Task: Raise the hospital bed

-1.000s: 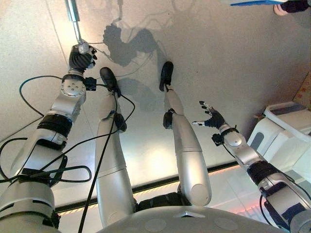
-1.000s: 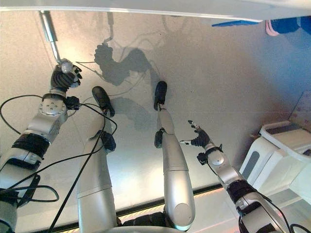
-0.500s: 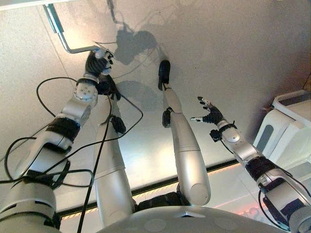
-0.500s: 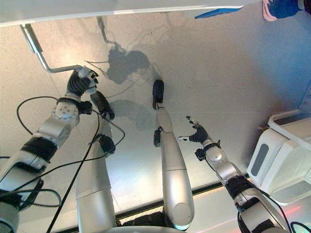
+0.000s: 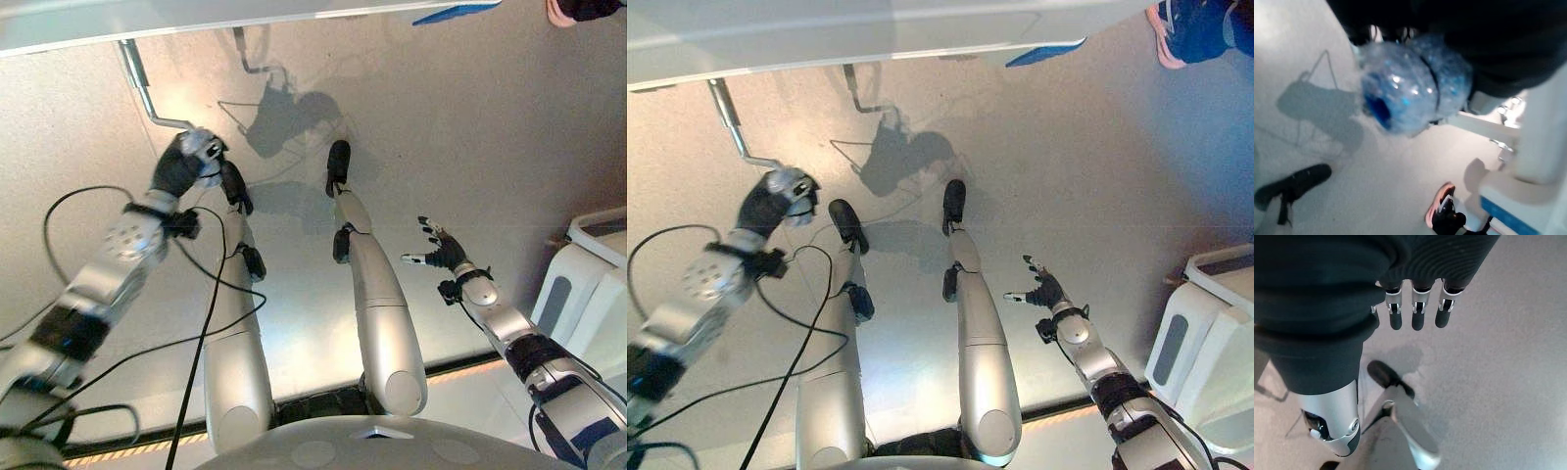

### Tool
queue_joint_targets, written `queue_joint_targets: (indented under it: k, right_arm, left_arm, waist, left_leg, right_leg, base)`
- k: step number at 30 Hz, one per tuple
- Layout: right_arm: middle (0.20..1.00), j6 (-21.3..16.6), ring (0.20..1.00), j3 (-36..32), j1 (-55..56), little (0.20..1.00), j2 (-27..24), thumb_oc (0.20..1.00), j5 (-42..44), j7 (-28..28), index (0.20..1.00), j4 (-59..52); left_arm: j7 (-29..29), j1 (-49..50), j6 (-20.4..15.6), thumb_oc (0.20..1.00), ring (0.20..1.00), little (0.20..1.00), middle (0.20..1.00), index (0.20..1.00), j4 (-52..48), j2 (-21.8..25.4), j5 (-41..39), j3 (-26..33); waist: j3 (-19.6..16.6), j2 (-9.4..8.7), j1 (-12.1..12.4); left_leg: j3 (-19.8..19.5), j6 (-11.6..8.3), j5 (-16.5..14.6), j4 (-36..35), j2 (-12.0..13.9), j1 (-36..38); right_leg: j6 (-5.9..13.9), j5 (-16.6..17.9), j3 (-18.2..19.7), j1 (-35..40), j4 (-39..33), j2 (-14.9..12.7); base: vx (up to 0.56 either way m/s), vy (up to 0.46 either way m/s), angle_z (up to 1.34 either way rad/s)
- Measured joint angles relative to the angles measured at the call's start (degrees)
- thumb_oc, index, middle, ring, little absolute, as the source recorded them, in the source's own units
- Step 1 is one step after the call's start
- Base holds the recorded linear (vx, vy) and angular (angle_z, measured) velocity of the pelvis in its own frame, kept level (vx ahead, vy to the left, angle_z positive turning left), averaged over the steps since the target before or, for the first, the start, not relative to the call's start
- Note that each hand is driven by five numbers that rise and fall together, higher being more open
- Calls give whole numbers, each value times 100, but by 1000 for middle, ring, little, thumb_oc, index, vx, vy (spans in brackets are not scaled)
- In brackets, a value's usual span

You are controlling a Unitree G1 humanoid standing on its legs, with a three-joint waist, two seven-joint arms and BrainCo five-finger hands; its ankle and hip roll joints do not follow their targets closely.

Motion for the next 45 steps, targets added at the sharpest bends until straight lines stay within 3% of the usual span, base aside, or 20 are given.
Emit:
queue_joint_targets:
  k: [2,5,13,18,20,25,26,30,37,41,45]
  right_arm:
    - [1000,-7,1000,-27,13,1000,20,1000,-8,28,1000,2]
    - [1000,-29,1000,-107,84,1000,30,1000,-14,73,1000,-105]
    - [1000,-44,1000,-110,143,1000,22,1000,-61,118,1000,-167]
    - [1000,-46,1000,-109,146,1000,2,1000,-62,123,1000,-191]
    - [1000,-52,1000,-117,143,1000,-46,1000,-62,121,1000,-119]
    - [1000,-55,1000,-133,95,1000,-165,1000,-61,106,1000,-76]
    - [1000,-56,1000,-172,51,1000,-173,1000,-58,90,1000,-43]
    - [1000,-62,1000,-120,-90,1000,-165,1000,-56,70,1000,-107]
    - [1000,-75,1000,209,-261,1000,-25,1000,7,65,1000,-236]
    - [1000,-86,1000,414,-323,1000,126,1000,52,64,1000,-261]
    - [1000,-86,1000,507,-335,1000,149,1000,119,36,1000,-259]
  left_arm:
    - [-22,63,5,200,200,200,200,200,-48,42,-32,103]
    - [-53,596,28,200,200,200,200,200,-203,288,-31,731]
    - [-124,747,28,200,200,200,200,200,-198,272,32,820]
    - [-41,544,-60,200,200,200,200,200,129,-43,444,840]
    - [81,191,-199,200,200,200,200,200,650,-442,706,763]
    - [402,-609,-349,200,200,200,200,200,1506,-780,930,538]
    - [483,-905,-360,200,200,200,200,200,1856,-839,984,445]
    - [785,-1683,-323,200,200,200,200,200,2720,-923,1098,135]
    - [1010,-2479,-189,200,200,200,200,200,3777,-1031,1099,-237]
    - [1068,-3116,-117,200,200,200,200,200,4427,-1212,1101,-678]
    - [1071,-3336,-110,200,200,200,200,200,4519,-1491,1099,-810]
  waist:
    - [31,59,161]
    - [37,113,149]
    - [43,132,183]
    - [31,150,193]
    - [26,224,250]
    - [14,308,300]
    - [12,306,325]
    - [11,272,150]
    - [-14,30,-315]
    - [-41,-129,-493]
    - [-41,-157,-523]
  left_leg:
    - [-12,12,19,-7,-43,3]
    - [-118,11,31,-18,-56,-4]
    - [-209,6,30,-1,-43,31]
    - [-271,-11,16,3,-29,8]
    - [-280,-39,-10,20,-18,-38]
    - [-315,-57,-62,241,42,-415]
    - [-326,12,-108,376,42,-550]
    - [-318,155,-264,763,75,-964]
    - [-119,348,-618,1348,87,-1387]
    - [-44,405,-801,1707,141,-1666]
    - [41,433,-871,1847,158,-1808]
  right_leg:
    - [4,-13,-17,1,53,-32]
    - [5,-88,-157,28,115,-81]
    - [-10,-176,-302,171,92,-81]
    - [-11,-174,-351,210,51,-79]
    - [10,-184,-394,225,-12,-85]
    - [11,-132,-539,143,-148,-55]
    - [25,-117,-550,95,-158,-45]
    - [82,36,-545,-9,-320,-8]
    - [256,446,-311,-32,-886,2]
    - [338,511,-194,-197,-912,12]
    - [334,555,-66,-356,-889,3]
  base:
    - [13,84,10]
    - [7,77,12]
    - [7,95,6]
    - [36,130,3]
    - [53,148,3]
    - [56,128,10]
    - [45,98,7]
    - [30,80,1]
    - [31,41,-12]
    - [17,-14,-16]
    - [6,-53,-11]
